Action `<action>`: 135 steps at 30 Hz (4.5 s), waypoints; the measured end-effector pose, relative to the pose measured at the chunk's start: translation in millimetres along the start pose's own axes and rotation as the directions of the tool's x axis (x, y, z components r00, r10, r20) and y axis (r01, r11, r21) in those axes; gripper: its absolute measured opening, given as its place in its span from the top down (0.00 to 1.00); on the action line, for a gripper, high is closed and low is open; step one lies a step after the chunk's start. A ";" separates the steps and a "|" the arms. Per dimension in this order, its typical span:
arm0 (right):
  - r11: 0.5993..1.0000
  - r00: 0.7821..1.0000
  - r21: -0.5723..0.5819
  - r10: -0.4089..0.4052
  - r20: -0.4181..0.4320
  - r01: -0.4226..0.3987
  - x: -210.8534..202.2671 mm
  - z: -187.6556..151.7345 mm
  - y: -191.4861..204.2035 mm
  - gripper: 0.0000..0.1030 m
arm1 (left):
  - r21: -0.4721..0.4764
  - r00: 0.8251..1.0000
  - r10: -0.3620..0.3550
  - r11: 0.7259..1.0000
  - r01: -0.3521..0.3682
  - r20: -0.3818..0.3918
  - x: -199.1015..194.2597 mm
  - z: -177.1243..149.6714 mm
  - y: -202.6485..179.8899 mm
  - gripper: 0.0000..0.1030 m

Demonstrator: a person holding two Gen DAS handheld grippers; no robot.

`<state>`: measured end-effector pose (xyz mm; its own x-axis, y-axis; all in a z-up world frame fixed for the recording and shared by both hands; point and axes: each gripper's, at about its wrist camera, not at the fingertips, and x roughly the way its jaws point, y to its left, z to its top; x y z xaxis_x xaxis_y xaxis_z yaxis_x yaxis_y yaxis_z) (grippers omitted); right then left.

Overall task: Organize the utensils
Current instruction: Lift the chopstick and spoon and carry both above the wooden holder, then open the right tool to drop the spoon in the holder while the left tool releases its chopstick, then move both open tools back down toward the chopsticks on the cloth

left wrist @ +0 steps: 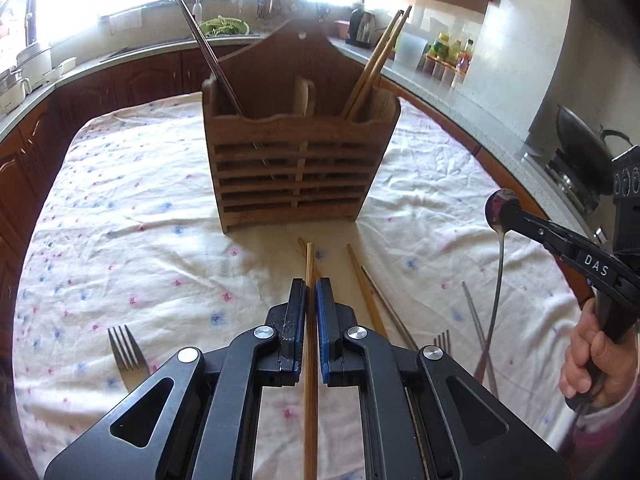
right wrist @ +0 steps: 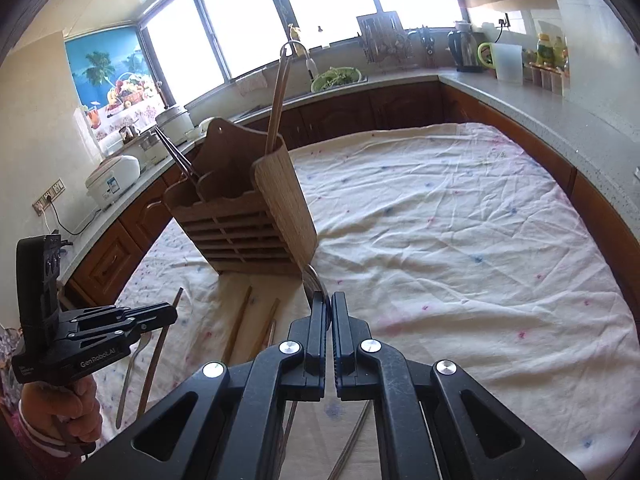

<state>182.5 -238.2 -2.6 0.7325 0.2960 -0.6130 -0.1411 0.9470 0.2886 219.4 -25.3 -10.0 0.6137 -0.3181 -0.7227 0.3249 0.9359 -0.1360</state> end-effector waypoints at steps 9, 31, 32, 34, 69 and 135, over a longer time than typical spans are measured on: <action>0.999 0.990 -0.034 -0.015 0.137 0.020 -44.0 15.4 20.1 0.98 | -0.027 0.988 -0.026 0.999 0.031 0.149 -68.1 4.4 0.8 0.95; 0.994 0.959 -0.094 -0.030 0.281 0.058 -49.1 37.7 53.4 0.98 | -0.085 0.951 -0.015 0.995 0.043 0.310 -118.0 25.7 23.2 0.95; 0.994 0.957 -0.090 -0.029 0.288 0.057 -48.5 39.4 53.6 0.98 | -0.087 0.948 -0.015 0.995 0.045 0.318 -119.2 28.5 24.0 0.95; 0.995 0.951 -0.084 -0.028 0.309 0.057 -46.9 43.9 54.9 0.98 | -0.093 0.941 -0.011 0.995 0.045 0.339 -122.6 35.5 26.0 0.95; 0.972 0.863 -0.156 -0.078 0.499 0.178 59.6 119.4 80.1 0.97 | -0.258 0.809 0.178 0.965 -0.033 0.561 -50.9 139.8 82.2 0.95; 0.996 0.982 0.088 0.009 0.189 -0.026 -51.8 -28.2 8.5 0.02 | -0.303 0.955 0.199 0.944 -0.127 0.219 -65.8 -40.0 55.9 0.14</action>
<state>124.6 -242.0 10.9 0.8437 0.2758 -0.4606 -0.1014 0.9244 0.3677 168.4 54.1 2.9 0.8084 -0.1510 -0.5689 0.0109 0.9702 -0.2421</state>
